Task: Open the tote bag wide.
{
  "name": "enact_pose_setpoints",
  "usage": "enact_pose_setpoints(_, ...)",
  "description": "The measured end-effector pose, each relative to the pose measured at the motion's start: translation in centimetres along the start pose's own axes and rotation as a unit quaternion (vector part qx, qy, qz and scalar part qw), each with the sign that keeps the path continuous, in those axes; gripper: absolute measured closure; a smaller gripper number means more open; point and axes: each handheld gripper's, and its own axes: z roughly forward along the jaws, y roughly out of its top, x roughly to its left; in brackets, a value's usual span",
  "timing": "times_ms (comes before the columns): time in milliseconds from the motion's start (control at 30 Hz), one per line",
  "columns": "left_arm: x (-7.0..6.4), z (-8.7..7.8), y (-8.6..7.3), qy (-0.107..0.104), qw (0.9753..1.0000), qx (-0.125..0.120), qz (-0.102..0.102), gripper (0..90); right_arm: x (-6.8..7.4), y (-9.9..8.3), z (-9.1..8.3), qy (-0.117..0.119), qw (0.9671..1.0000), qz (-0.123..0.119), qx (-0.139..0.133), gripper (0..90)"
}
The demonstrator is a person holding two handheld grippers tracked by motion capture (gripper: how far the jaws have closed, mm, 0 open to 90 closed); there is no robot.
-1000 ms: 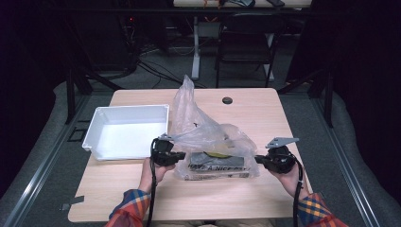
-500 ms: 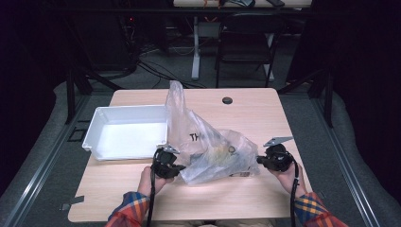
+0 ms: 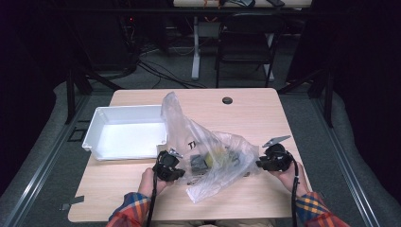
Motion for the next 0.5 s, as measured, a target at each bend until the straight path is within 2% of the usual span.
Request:
enact_pose_setpoints(33, 0.1, 0.0, 0.0, 0.001, 1.0, 0.0, 0.001, 90.0, 0.1, 0.0, -0.5, 0.002, 1.0, -0.001, -0.005, 60.8)
enact_pose_setpoints(167, 0.1, 0.0, 0.0, 0.001, 1.0, 0.001, 0.002, 90.0, 0.6, 0.0, -2.7, 0.002, 0.9988, -0.03, -0.038, 46.6)
enact_pose_setpoints(300, 0.3, 0.1, 0.0, -0.001, 1.0, -0.001, -0.003, 90.0, 2.1, 0.7, -4.4, 0.002, 0.994, -0.068, -0.085, 40.1)
enact_pose_setpoints(367, 0.4, 0.1, 0.0, 0.0, 1.0, 0.002, -0.001, 90.0, 2.9, 1.3, -4.3, 0.006, 0.9928, -0.084, -0.085, 36.3)
enact_pose_setpoints(433, 0.4, 0.1, 0.0, -0.001, 1.0, 0.001, -0.003, 90.0, 3.5, 1.9, -3.6, 0.005, 0.9919, -0.099, -0.079, 36.5)
enact_pose_setpoints(500, 0.5, 0.1, 0.0, -0.002, 1.0, 0.001, -0.003, 90.0, 3.6, 2.3, -2.7, 0.007, 0.9921, -0.104, -0.071, 45.8)
